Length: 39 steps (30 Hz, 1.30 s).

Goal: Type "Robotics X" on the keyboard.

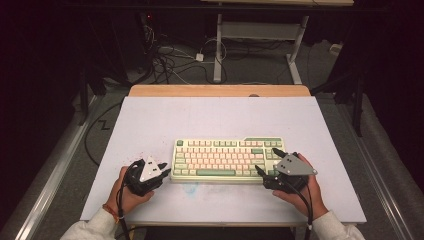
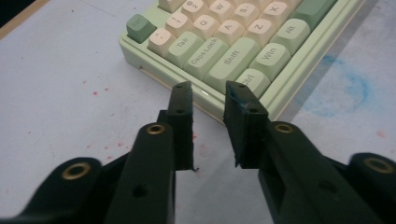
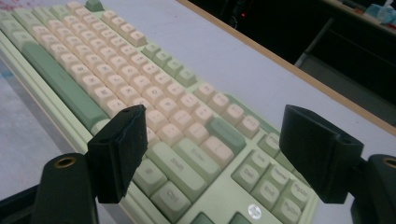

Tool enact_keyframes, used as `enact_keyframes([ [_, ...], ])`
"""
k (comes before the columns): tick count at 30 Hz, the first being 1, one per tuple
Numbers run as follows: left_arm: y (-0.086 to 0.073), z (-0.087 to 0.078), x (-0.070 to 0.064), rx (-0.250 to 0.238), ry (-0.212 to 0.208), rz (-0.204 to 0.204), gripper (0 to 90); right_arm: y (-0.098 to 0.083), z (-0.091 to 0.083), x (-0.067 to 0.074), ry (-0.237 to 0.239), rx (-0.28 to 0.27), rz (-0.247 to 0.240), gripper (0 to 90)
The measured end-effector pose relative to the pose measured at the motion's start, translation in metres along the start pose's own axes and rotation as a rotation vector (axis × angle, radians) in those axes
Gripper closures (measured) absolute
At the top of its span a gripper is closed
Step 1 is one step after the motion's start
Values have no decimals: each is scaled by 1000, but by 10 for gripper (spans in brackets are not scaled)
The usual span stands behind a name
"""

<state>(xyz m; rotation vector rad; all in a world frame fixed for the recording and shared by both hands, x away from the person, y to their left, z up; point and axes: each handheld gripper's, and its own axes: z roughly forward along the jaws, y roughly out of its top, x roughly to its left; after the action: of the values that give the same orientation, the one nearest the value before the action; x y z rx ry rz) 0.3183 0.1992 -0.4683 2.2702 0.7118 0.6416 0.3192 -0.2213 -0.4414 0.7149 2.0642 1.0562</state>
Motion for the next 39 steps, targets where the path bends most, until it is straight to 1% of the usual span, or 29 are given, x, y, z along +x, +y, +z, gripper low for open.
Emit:
enact_keyframes([
  [1, 1, -1, 0, 1, -3, 1, 781, -2, -2, 0, -5, -3, 0, 241],
  [4, 2, -3, 0, 3, -24, 2, 848, -6, -9, 1, -4, -8, 19, 242],
  [6, 3, -3, -1, 13, -35, -3, 869, -10, -13, 2, -1, -3, 20, 242],
  [7, 4, -4, -1, 9, -34, 2, 874, -11, -14, 2, 0, 3, 21, 242],
  [8, 5, -4, -1, 12, -46, -8, 874, -13, -16, 2, -1, 8, 18, 242],
  [10, 7, -5, -1, 12, -46, -8, 876, -16, -19, 3, -4, 13, 24, 242],
  [13, 10, -6, -1, 7, -60, -17, 876, -19, -23, 2, -3, 21, 23, 242],
  [17, 16, -5, -2, 19, -72, -11, 875, -23, -26, 2, -9, 29, 21, 243],
  [19, 20, -4, -3, 24, -80, 2, 876, -23, -25, 1, -10, 34, 22, 243],
  [22, 25, 0, -4, 42, -74, 34, 875, -22, -23, 2, -7, 31, 12, 243],
  [24, 29, 3, -4, 42, -77, 39, 875, -22, -22, 3, -3, 35, 10, 243],
  [27, 38, 5, -3, 34, -93, 47, 875, -23, -21, 4, 3, 41, 5, 243],
  [30, 46, 9, -4, 21, -123, 45, 875, -23, -20, 4, 4, 46, 7, 243],
  [33, 54, 14, -7, 20, -137, 59, 875, -24, -20, 4, 7, 51, 6, 243],
  [36, 62, 20, -9, 23, -164, 62, 875, -24, -19, 4, 11, 54, 0, 243],
  [39, 68, 25, -9, 23, -179, 65, 875, -24, -18, 5, 12, 59, -2, 243],
])
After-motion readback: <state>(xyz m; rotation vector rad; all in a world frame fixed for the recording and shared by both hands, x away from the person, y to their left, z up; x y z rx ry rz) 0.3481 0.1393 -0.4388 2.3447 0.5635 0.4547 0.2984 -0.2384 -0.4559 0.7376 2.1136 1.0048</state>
